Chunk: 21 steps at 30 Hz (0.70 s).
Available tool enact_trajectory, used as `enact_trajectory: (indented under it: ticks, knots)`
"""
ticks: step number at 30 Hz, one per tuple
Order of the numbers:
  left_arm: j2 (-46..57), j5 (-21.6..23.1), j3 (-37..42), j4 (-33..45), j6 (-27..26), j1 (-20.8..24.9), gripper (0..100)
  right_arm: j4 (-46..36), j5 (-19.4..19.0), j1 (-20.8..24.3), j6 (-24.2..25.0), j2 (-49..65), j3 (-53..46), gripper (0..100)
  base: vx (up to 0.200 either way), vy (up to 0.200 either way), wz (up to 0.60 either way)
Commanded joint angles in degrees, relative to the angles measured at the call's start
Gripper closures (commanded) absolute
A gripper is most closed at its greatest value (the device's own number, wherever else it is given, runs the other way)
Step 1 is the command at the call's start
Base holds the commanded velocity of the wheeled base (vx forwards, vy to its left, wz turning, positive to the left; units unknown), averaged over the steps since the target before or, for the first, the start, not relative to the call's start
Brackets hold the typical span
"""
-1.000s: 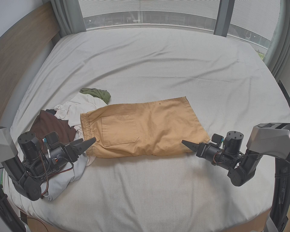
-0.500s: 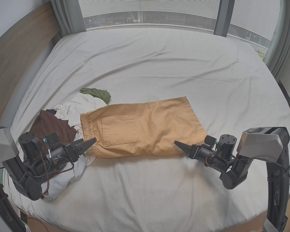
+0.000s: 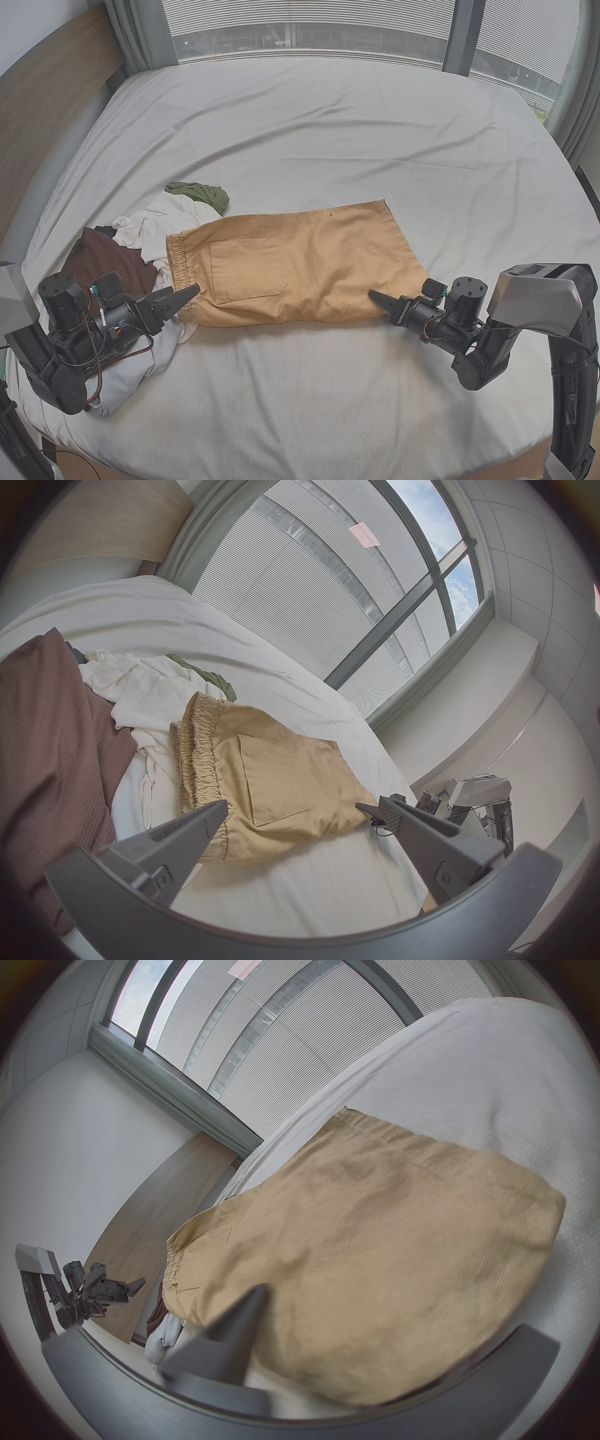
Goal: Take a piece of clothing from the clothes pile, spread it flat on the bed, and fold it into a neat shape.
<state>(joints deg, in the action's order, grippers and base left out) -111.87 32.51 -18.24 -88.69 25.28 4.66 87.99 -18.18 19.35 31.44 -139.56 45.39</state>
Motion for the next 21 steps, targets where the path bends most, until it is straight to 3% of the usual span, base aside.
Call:
enact_trajectory:
  ticks: [1, 6, 13, 21]
  knots:
    - [0.0, 0.0, -0.1, 0.0, 0.1, 0.0, 0, 0.3, 0.1, 0.5, -0.2, 0.3, -0.5, 100, 0.0, 0.0, 0.0]
    - [0.2, 0.0, -0.1, 0.0, 0.4, -0.2, 0, 0.3, 0.2, 2.6, -1.5, 5.7, -7.3, 100, 0.0, 0.0, 0.0]
    - [0.4, 0.0, 0.0, -0.1, 1.5, -0.3, 0, 0.3, 2.0, 2.6, -6.5, 7.0, -12.3, 100, 0.0, 0.0, 0.0]
    - [0.3, 0.1, 0.1, 0.0, 1.6, -0.3, 0, 0.3, 3.0, 2.6, -11.0, 11.8, -24.7, 100, 0.0, 0.0, 0.0]
